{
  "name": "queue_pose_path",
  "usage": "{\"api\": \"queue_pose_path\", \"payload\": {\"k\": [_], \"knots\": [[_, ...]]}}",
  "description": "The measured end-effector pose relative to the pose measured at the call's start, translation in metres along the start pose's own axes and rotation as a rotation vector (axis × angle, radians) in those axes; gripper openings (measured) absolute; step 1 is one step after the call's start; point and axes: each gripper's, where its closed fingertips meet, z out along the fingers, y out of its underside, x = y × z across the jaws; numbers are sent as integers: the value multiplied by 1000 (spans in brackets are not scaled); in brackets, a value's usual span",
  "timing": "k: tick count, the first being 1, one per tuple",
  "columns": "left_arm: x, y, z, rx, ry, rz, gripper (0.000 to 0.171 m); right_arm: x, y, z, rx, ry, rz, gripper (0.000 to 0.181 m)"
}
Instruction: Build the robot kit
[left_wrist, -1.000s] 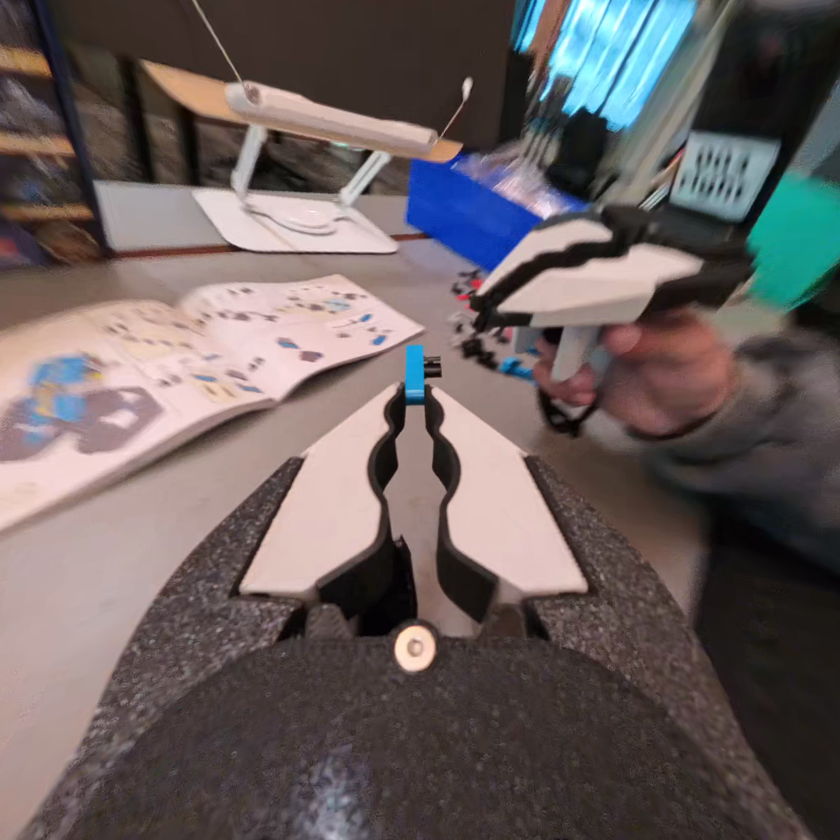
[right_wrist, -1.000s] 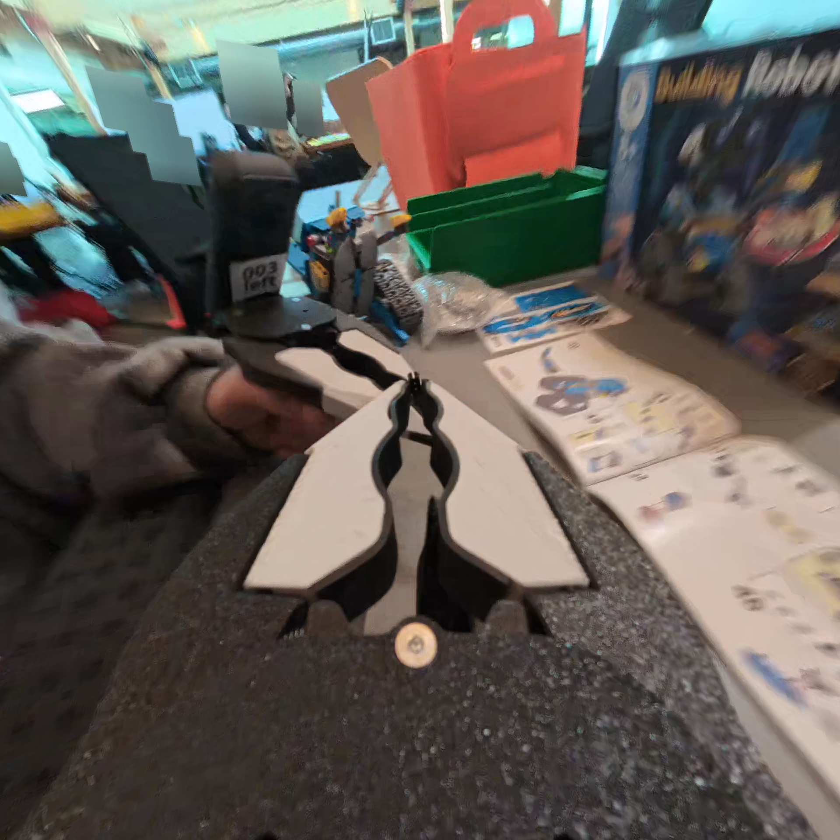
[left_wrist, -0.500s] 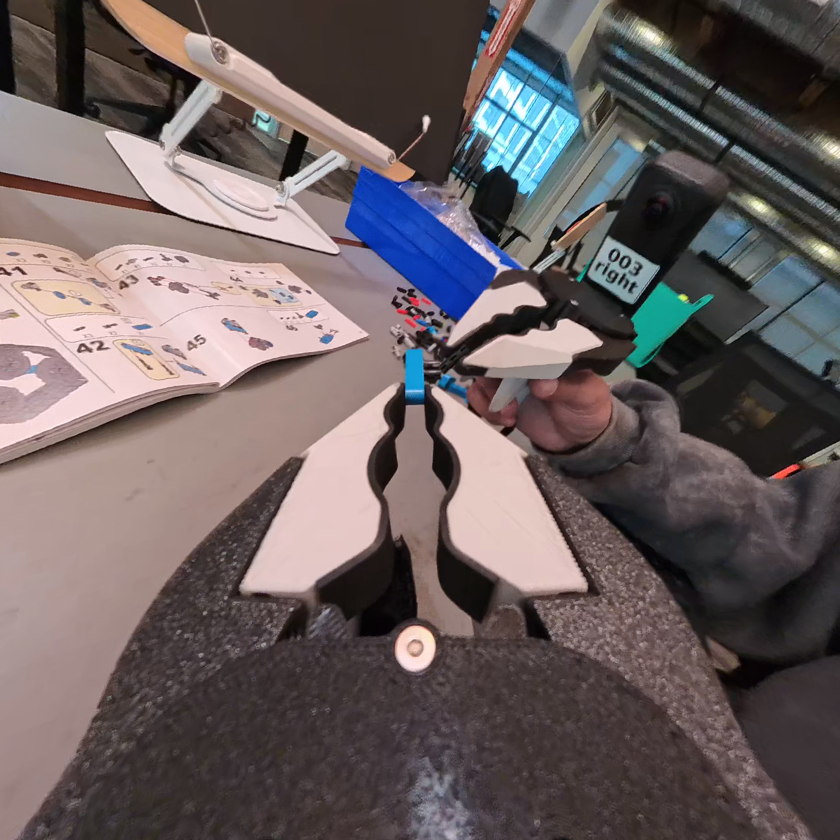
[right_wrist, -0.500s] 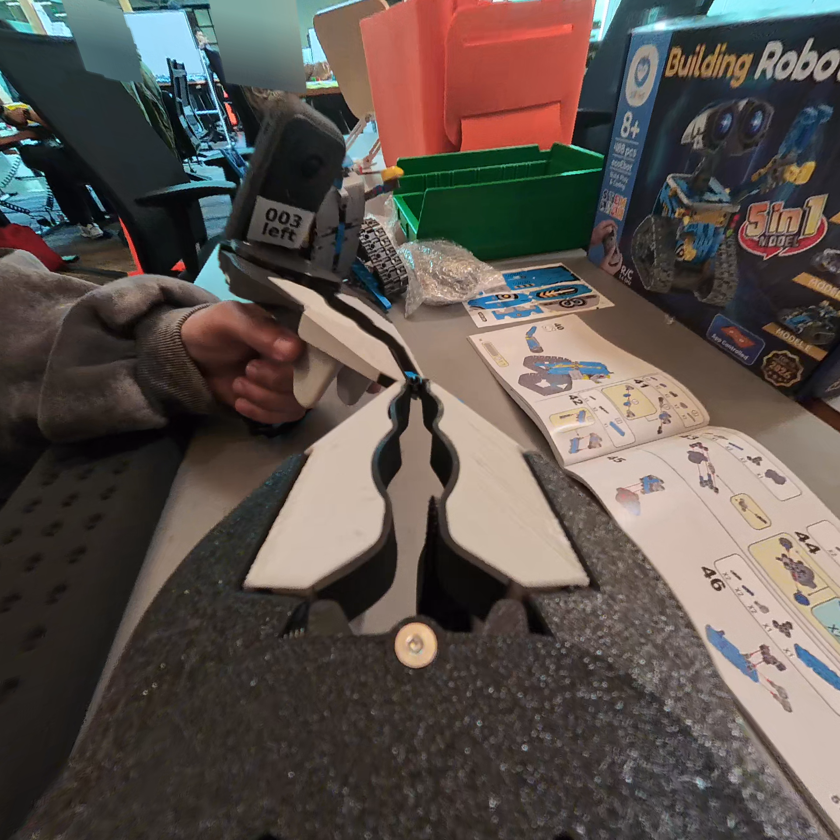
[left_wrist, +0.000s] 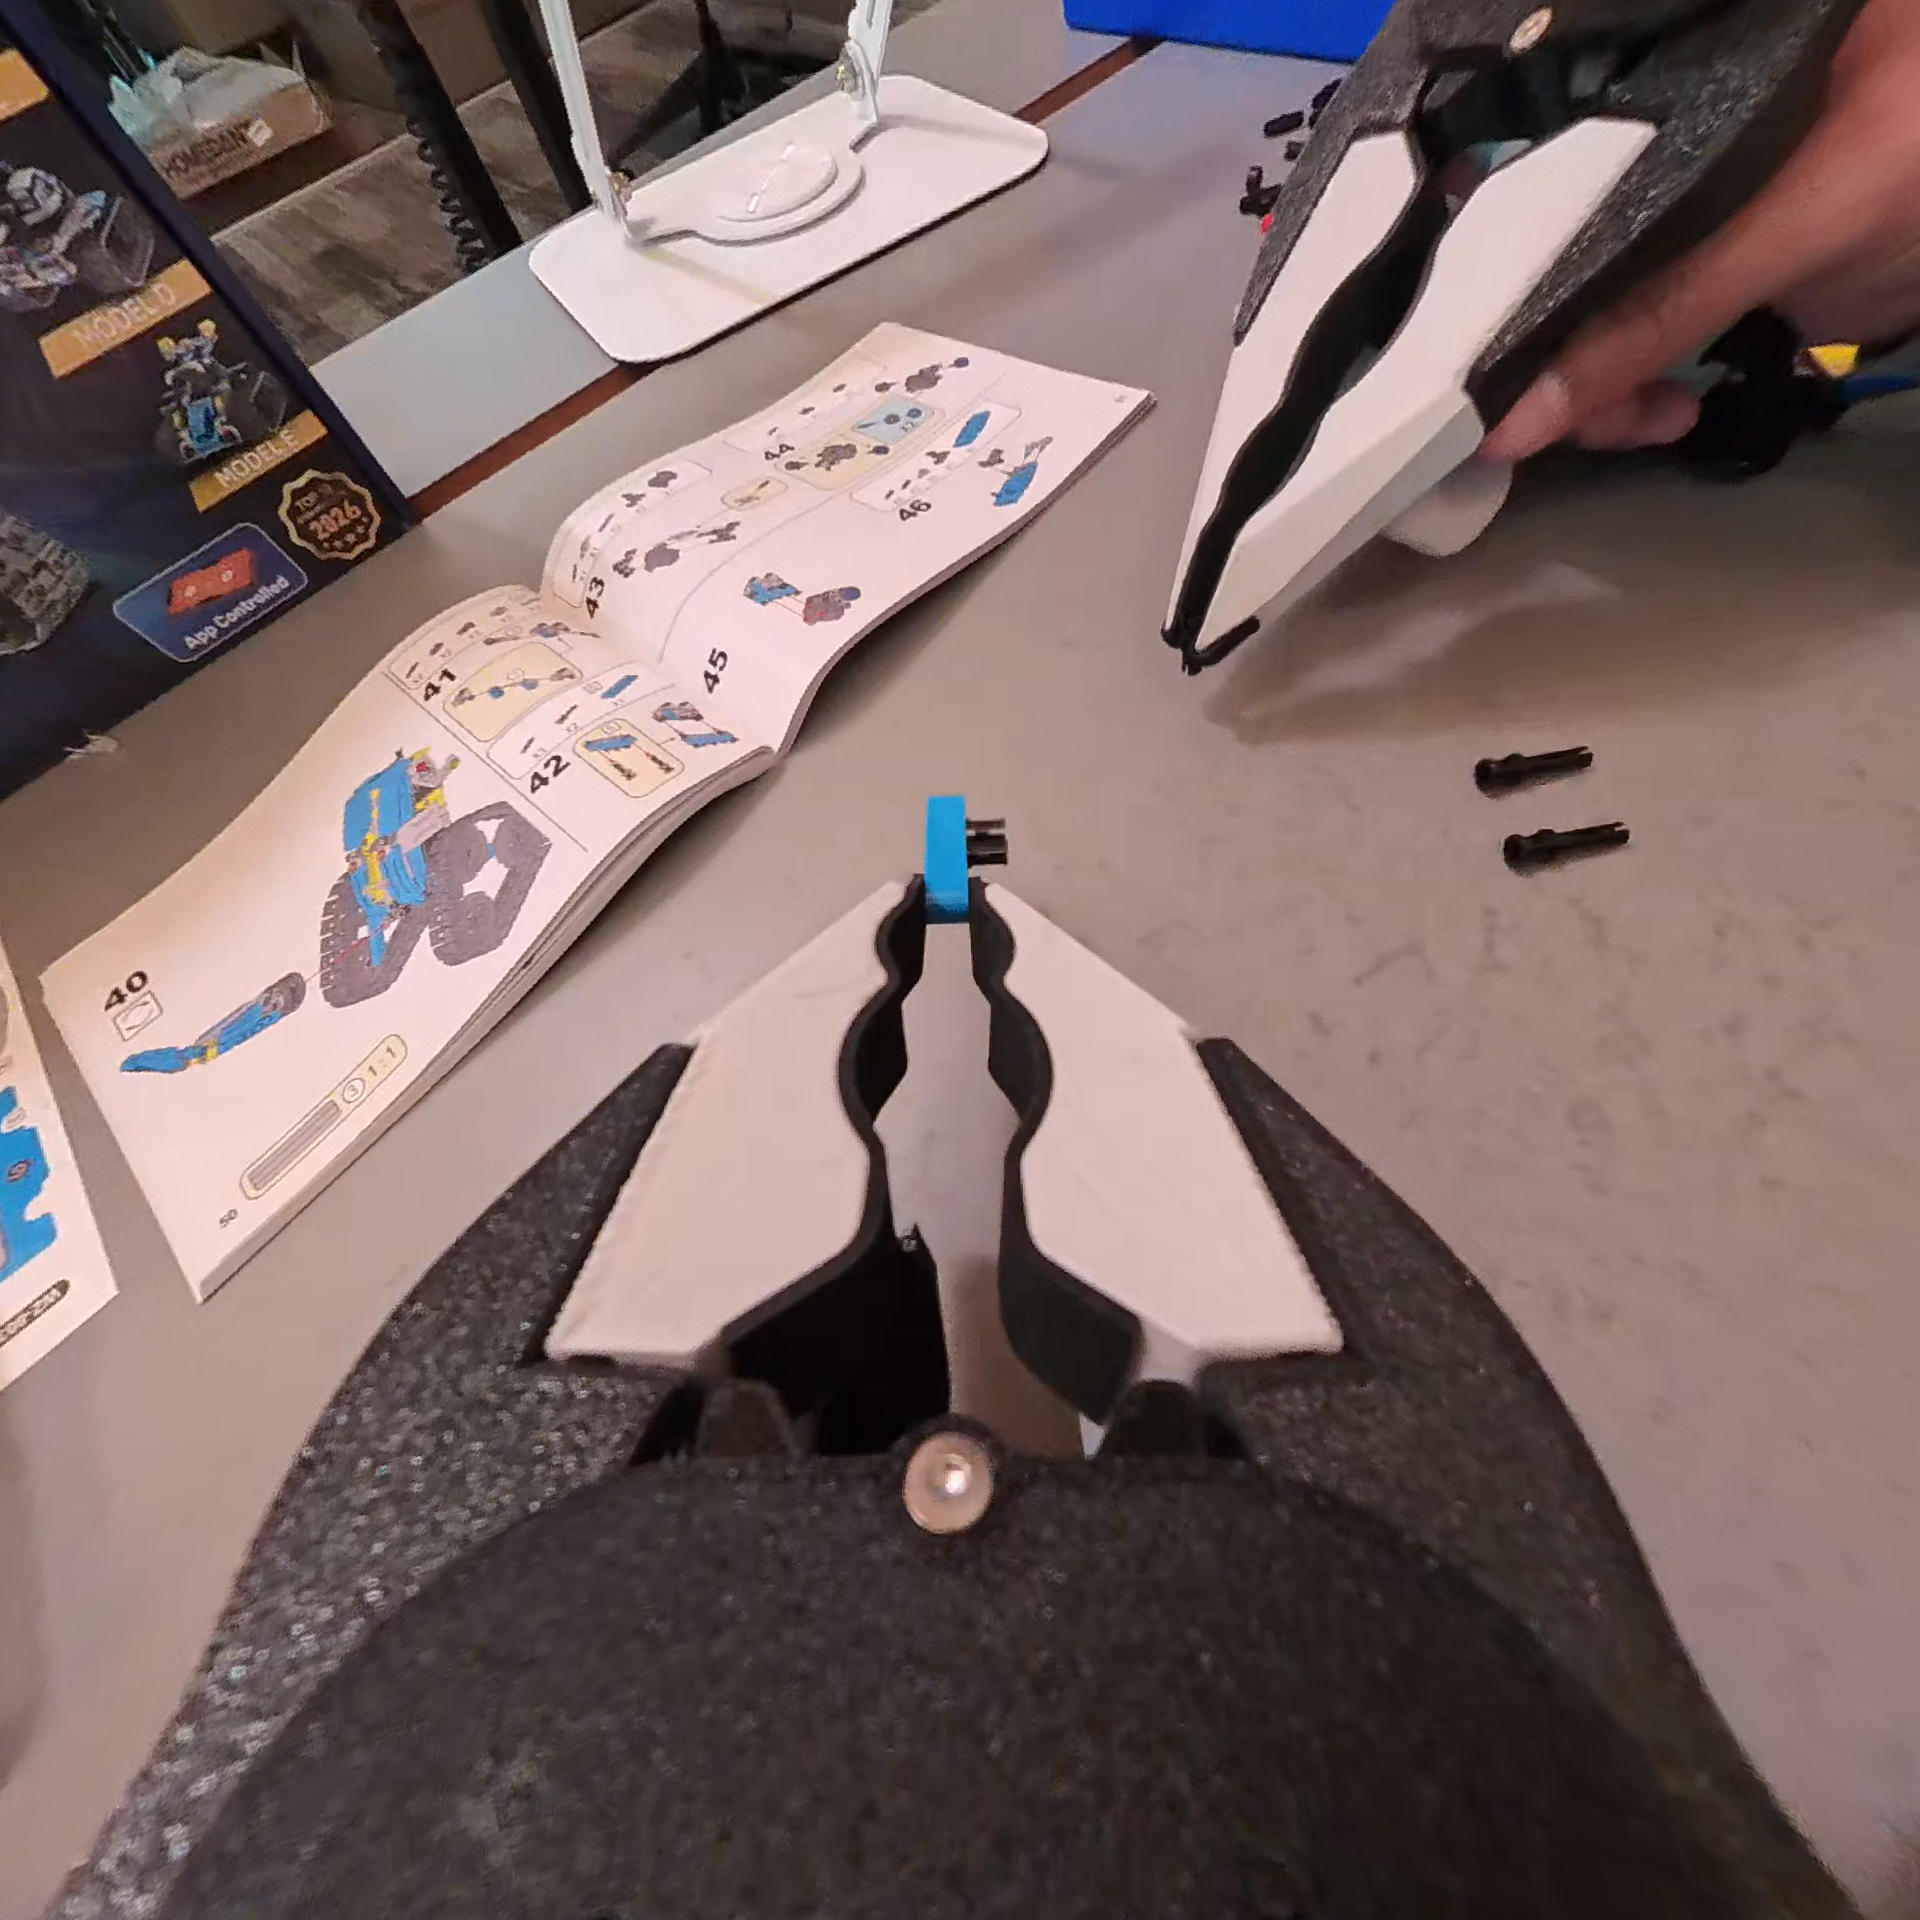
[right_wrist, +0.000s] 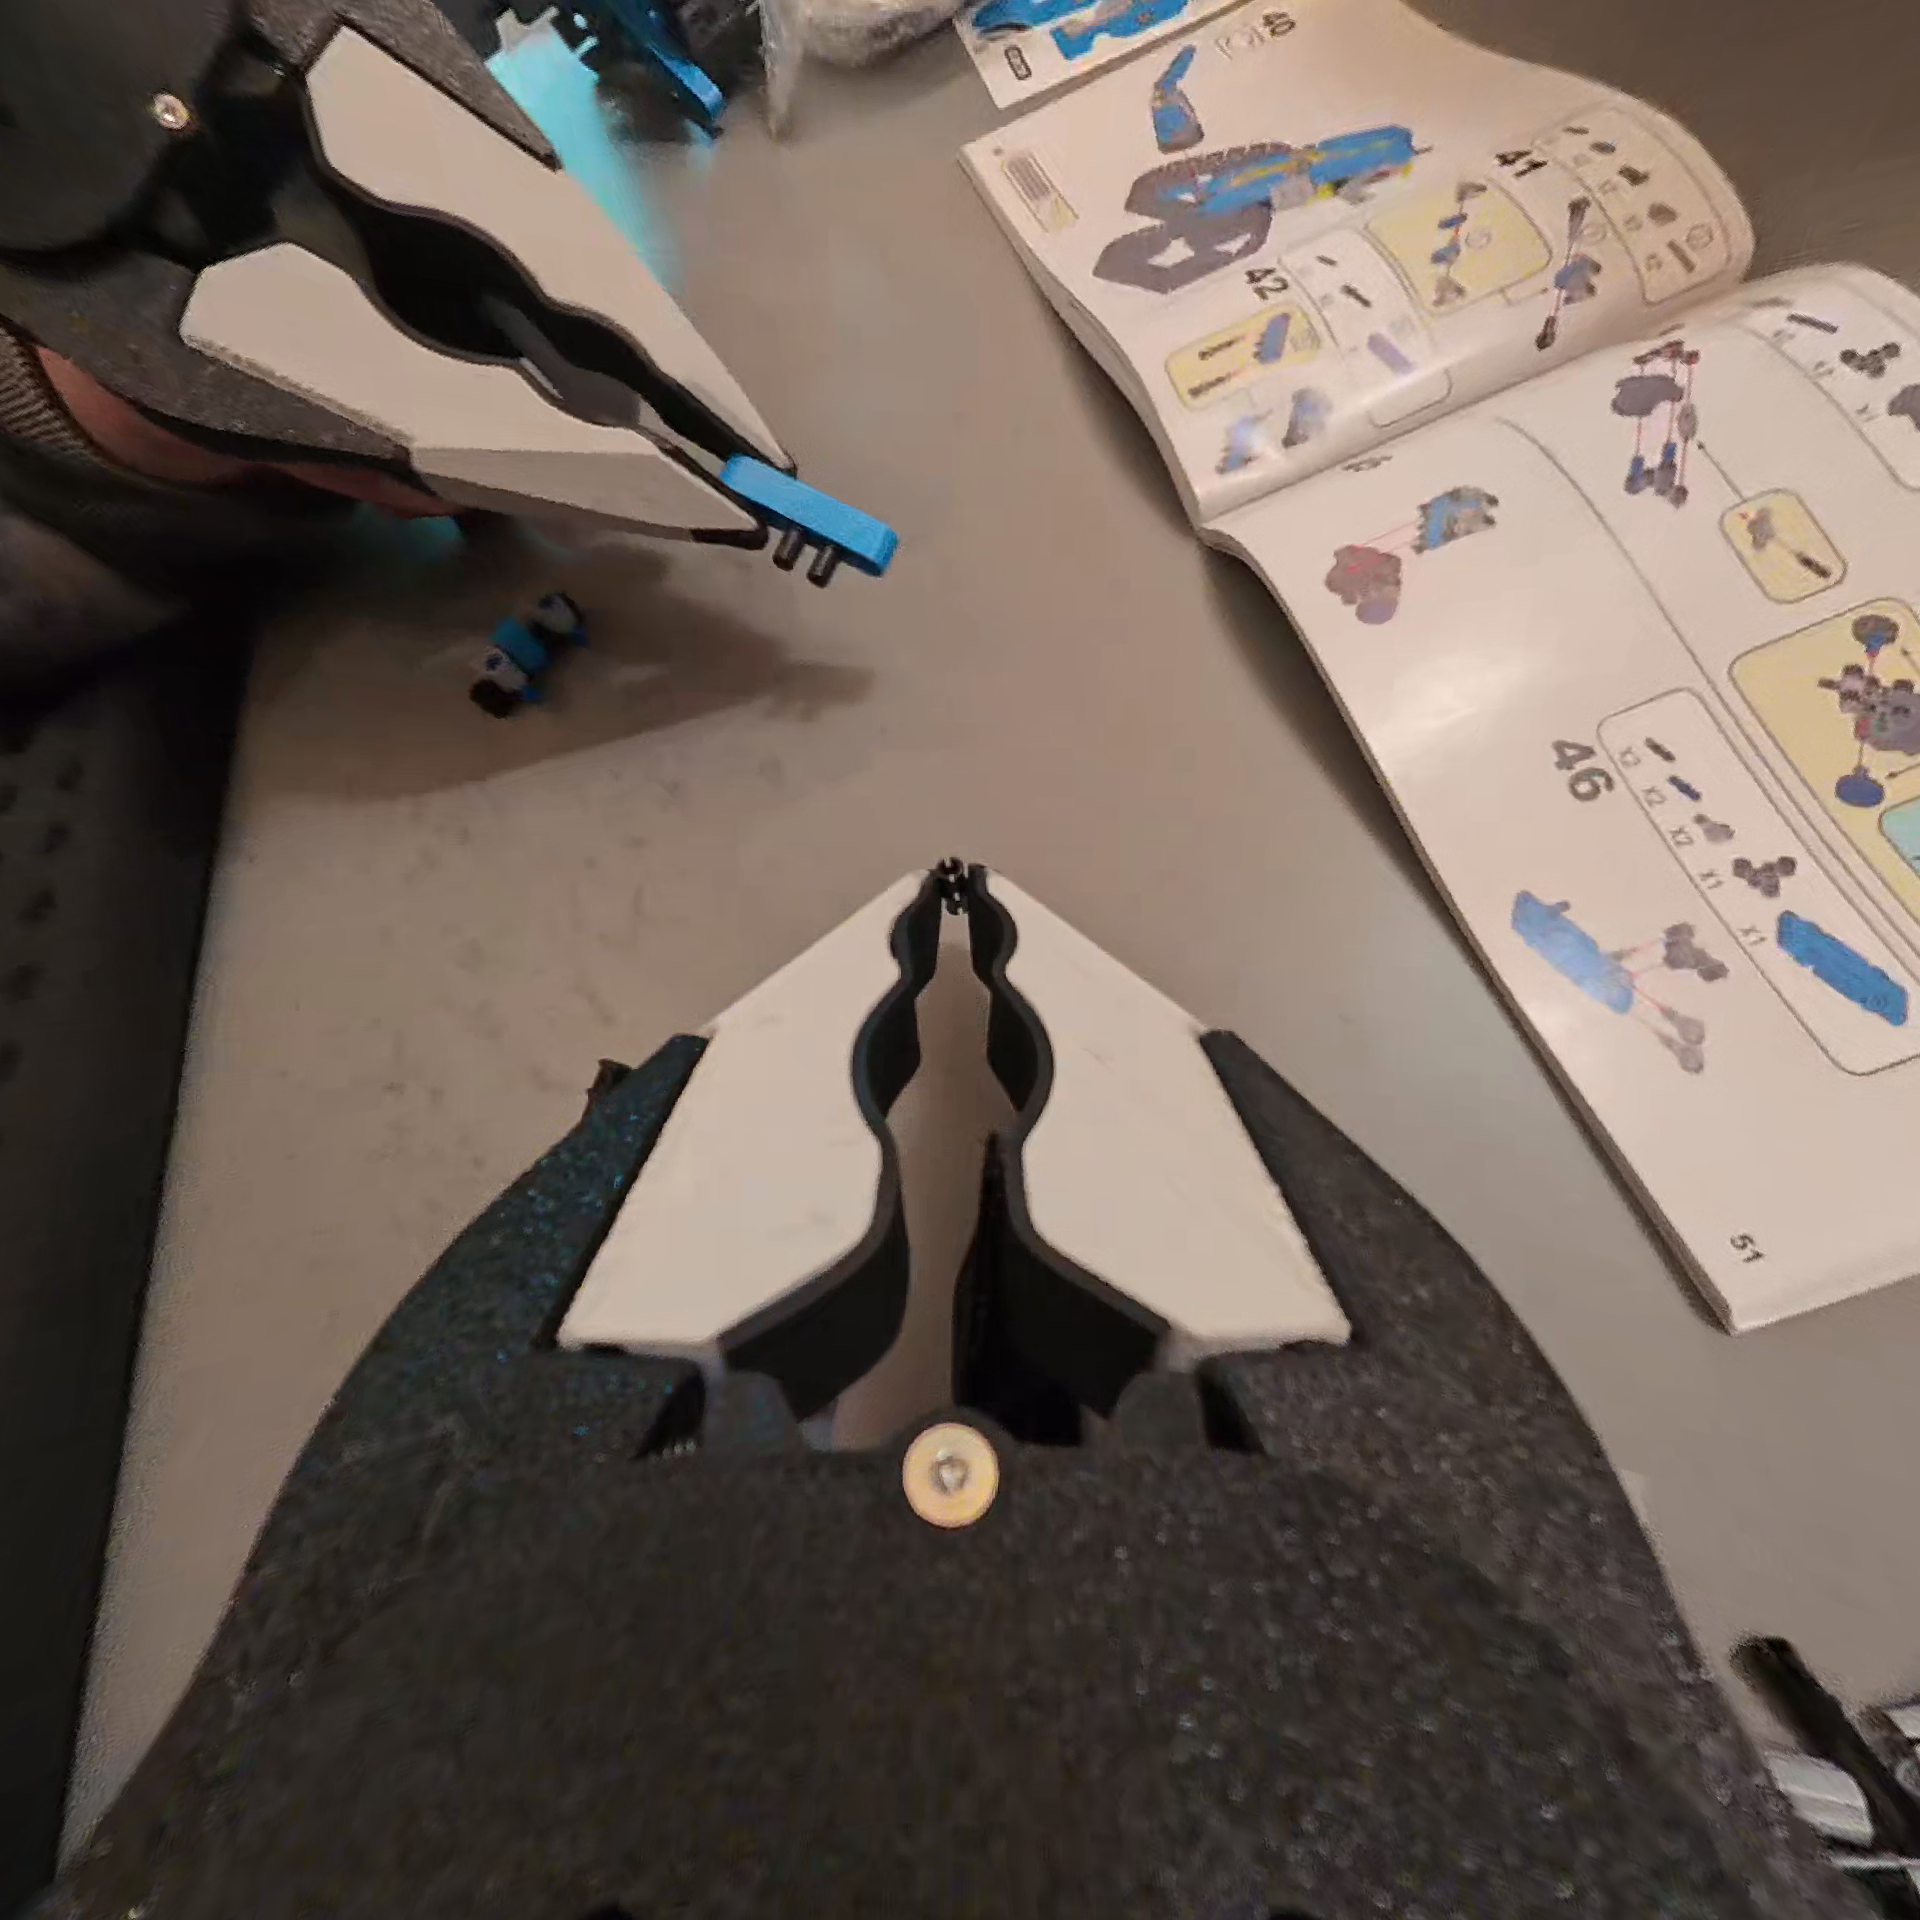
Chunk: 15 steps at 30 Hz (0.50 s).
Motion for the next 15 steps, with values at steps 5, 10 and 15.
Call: {"api": "queue_pose_path", "payload": {"k": [5, 10, 15], "knots": [[-1, -1, -1, 6, 5, -17, 7, 3, 14, 5, -82, 39, -33, 5], [0, 0, -1, 2, 6, -12, 7, 5, 14, 4, -79, 48, -27, 5], [0, 0, 0, -2, 8, -12, 7, 5, 16, 6, -91, 55, -28, 5]]}}
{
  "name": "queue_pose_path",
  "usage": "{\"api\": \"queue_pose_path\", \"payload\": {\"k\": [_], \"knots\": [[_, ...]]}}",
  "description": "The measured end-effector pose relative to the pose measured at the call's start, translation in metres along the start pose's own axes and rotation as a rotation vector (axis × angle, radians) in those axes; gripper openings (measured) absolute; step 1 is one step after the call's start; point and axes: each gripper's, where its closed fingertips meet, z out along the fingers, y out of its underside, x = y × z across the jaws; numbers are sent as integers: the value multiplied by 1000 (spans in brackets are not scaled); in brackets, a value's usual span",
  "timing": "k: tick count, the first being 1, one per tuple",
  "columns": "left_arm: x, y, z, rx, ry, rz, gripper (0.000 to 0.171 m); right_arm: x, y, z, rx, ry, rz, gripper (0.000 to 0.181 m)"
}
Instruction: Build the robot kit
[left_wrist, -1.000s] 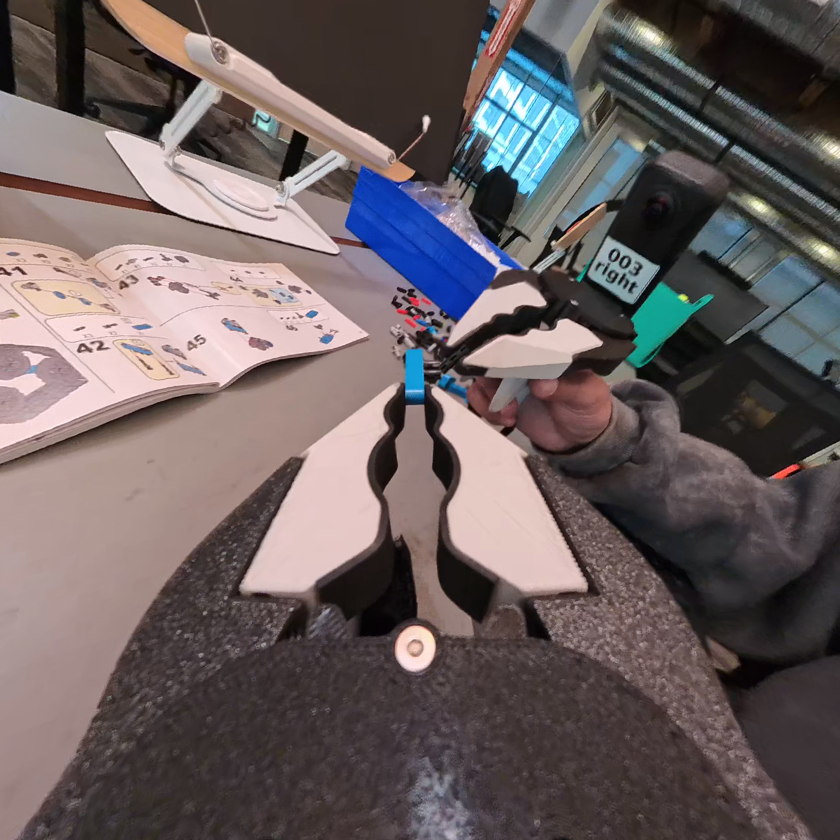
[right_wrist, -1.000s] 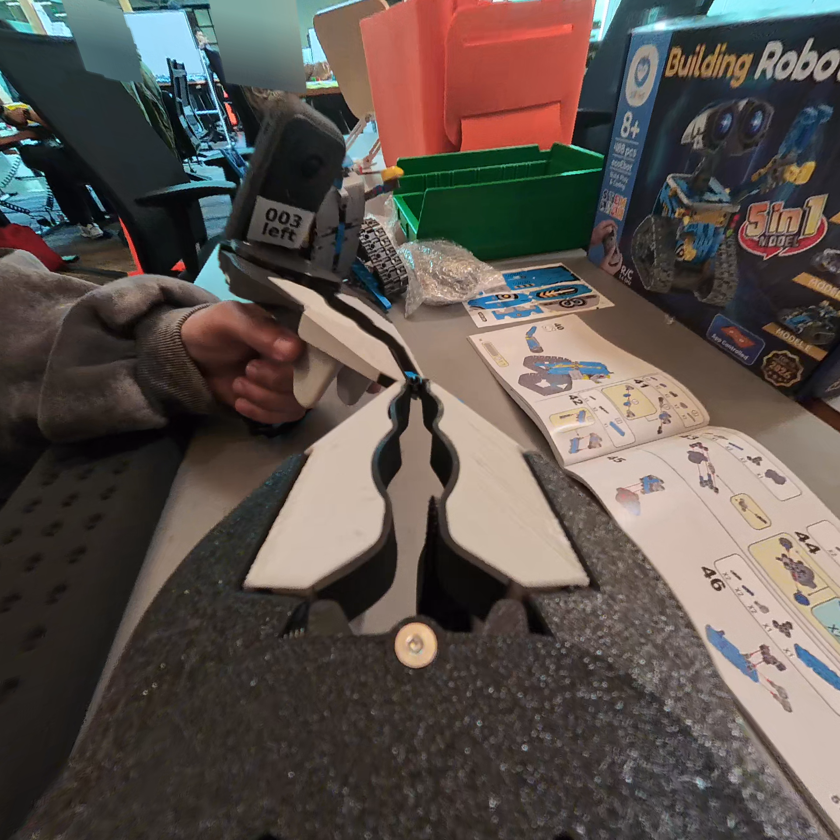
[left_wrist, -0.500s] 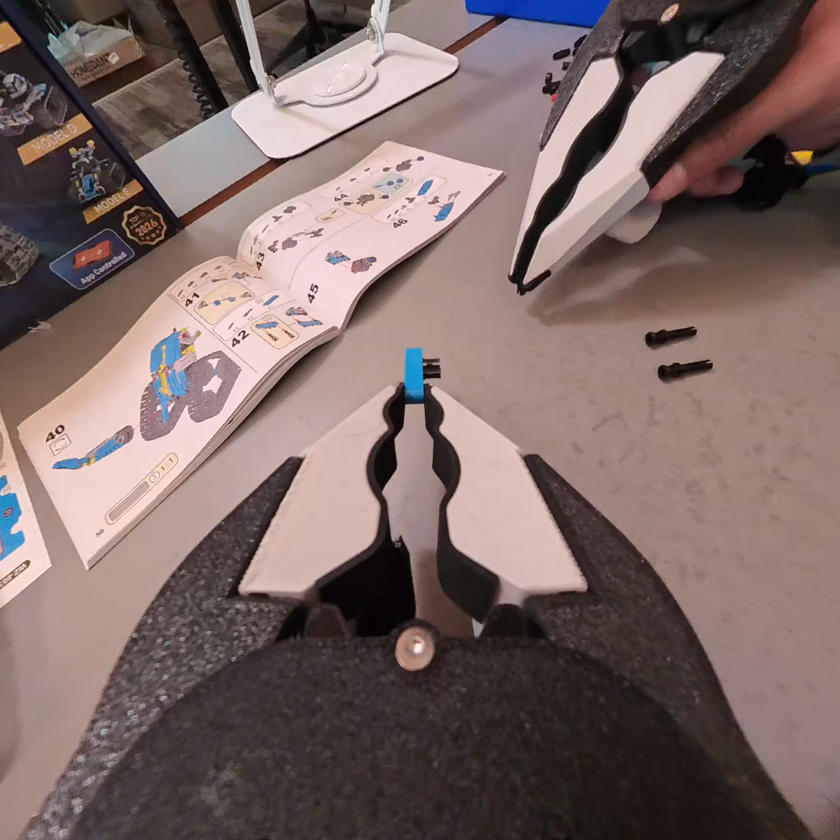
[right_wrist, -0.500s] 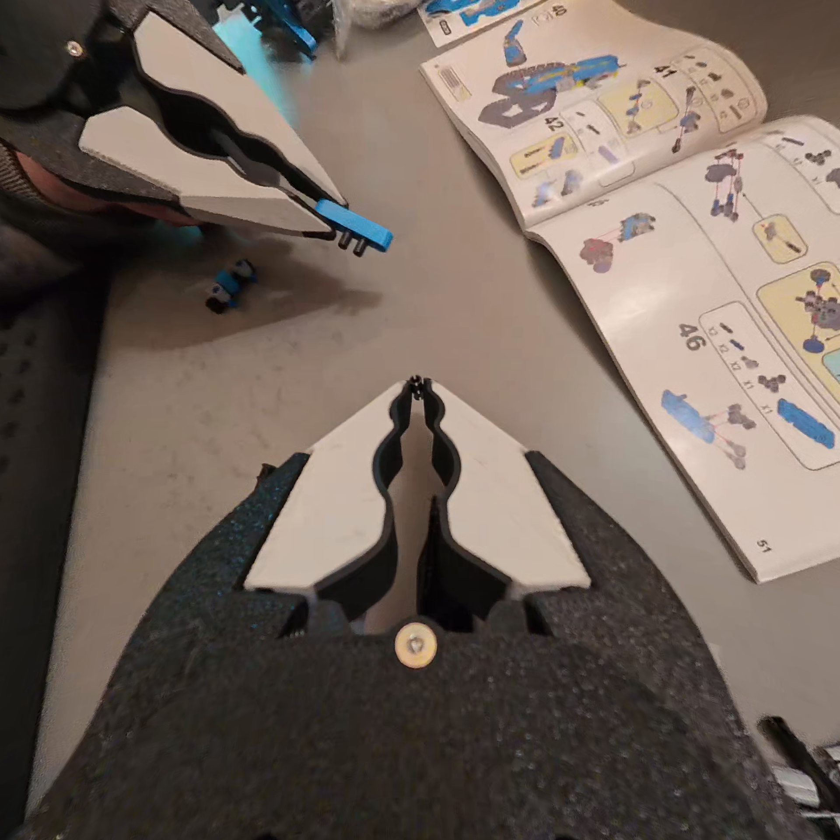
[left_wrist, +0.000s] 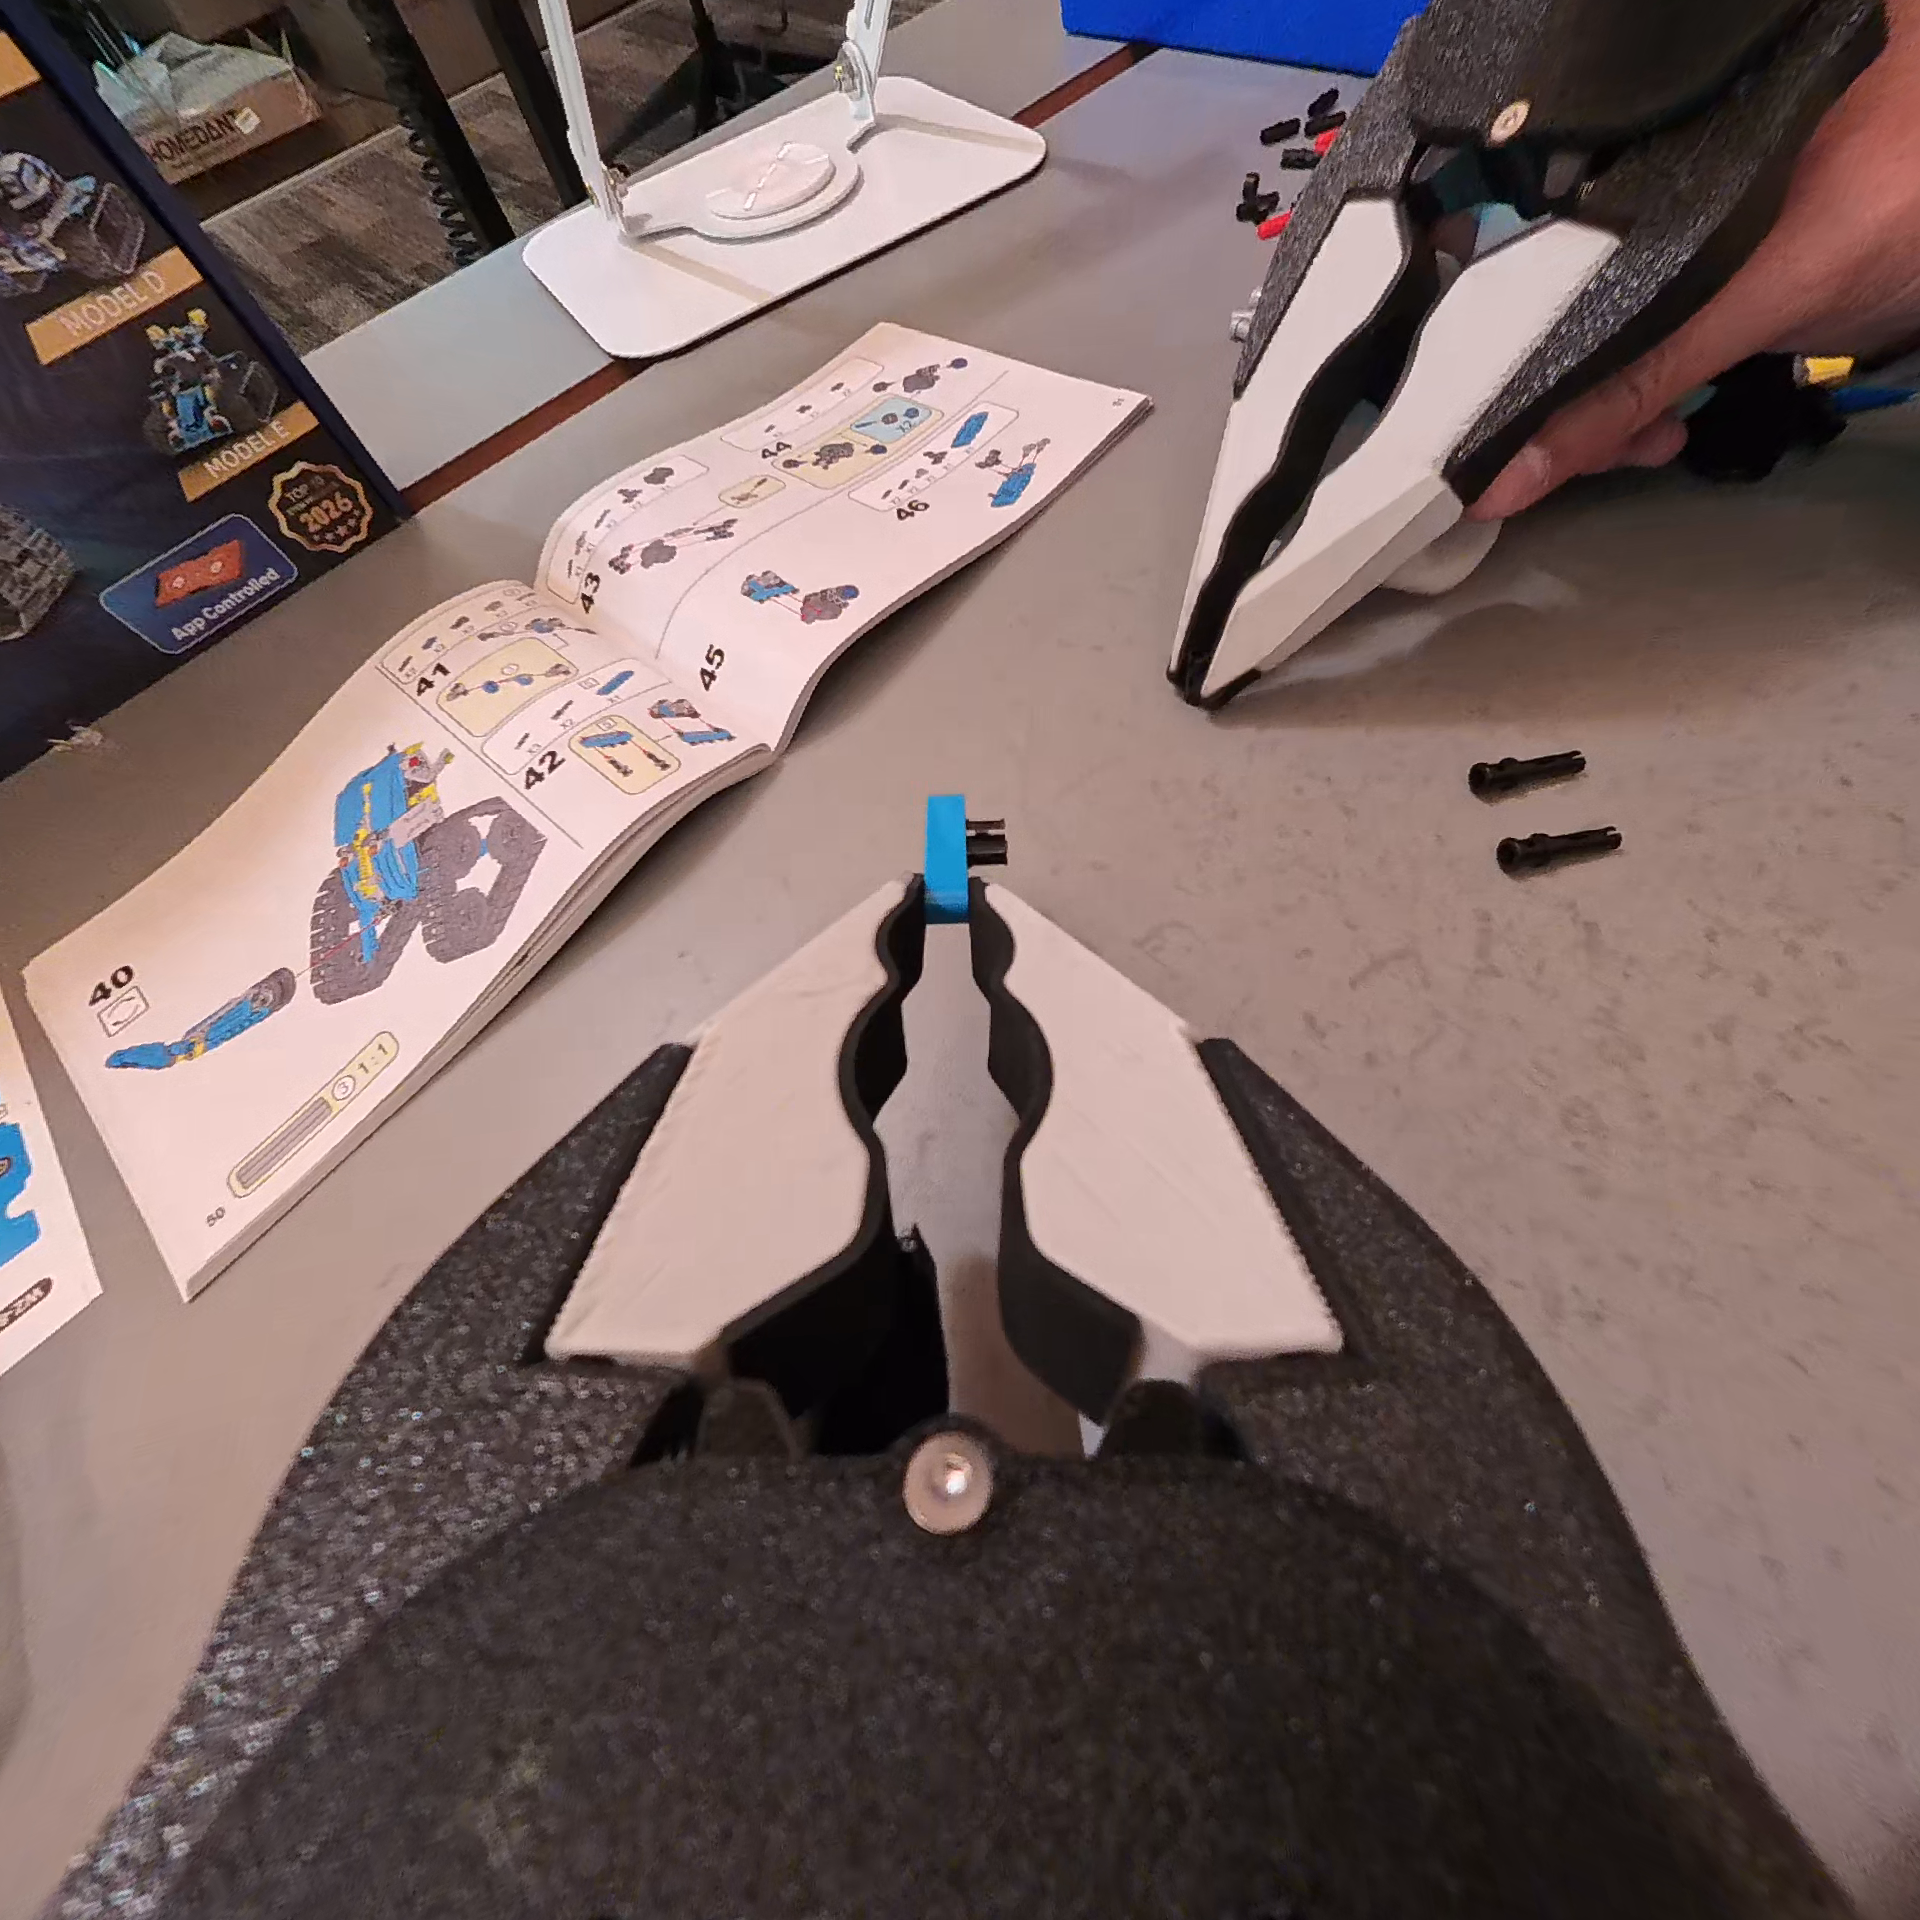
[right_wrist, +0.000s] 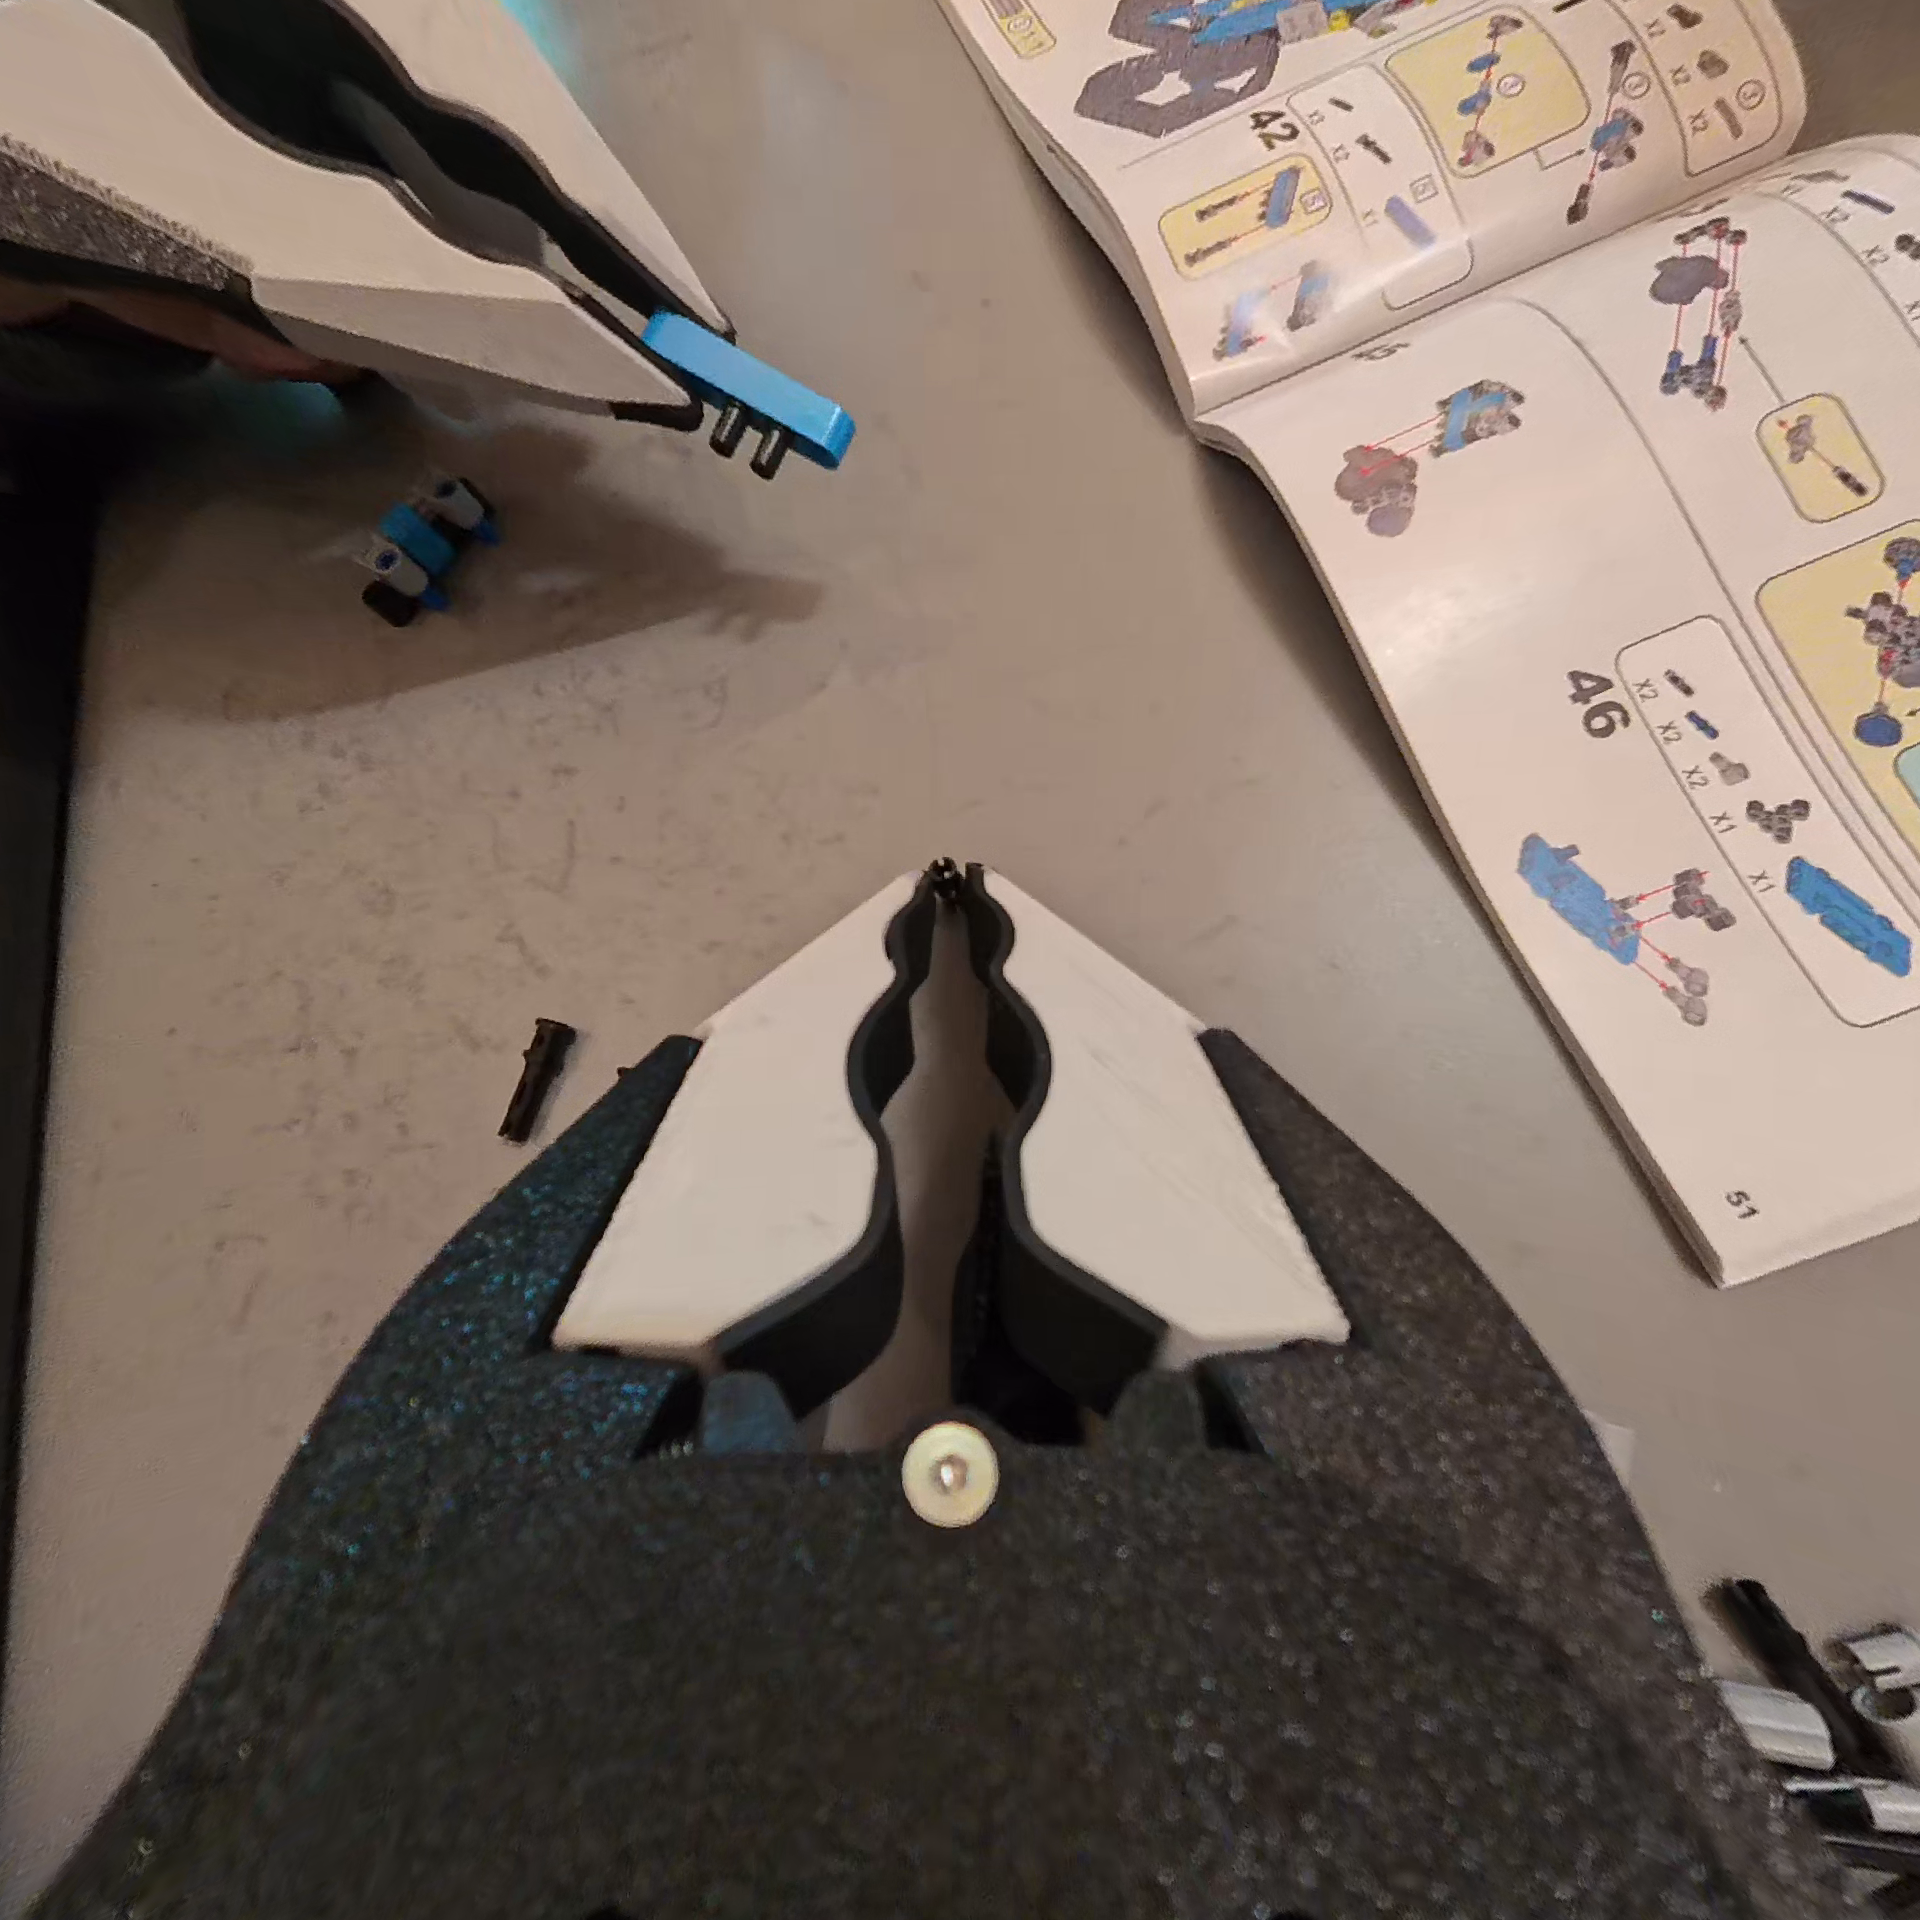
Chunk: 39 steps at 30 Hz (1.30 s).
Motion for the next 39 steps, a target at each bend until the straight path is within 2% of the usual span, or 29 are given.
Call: {"api": "queue_pose_path", "payload": {"k": [25, 39], "knots": [[4, 1, 2, -12, 6, 25, 7, -1, 2, 1, -17, 13, -30, 9], [4, 1, 1, -11, 11, 25, 7, -1, -2, -7, -9, 27, -52, 4]]}}
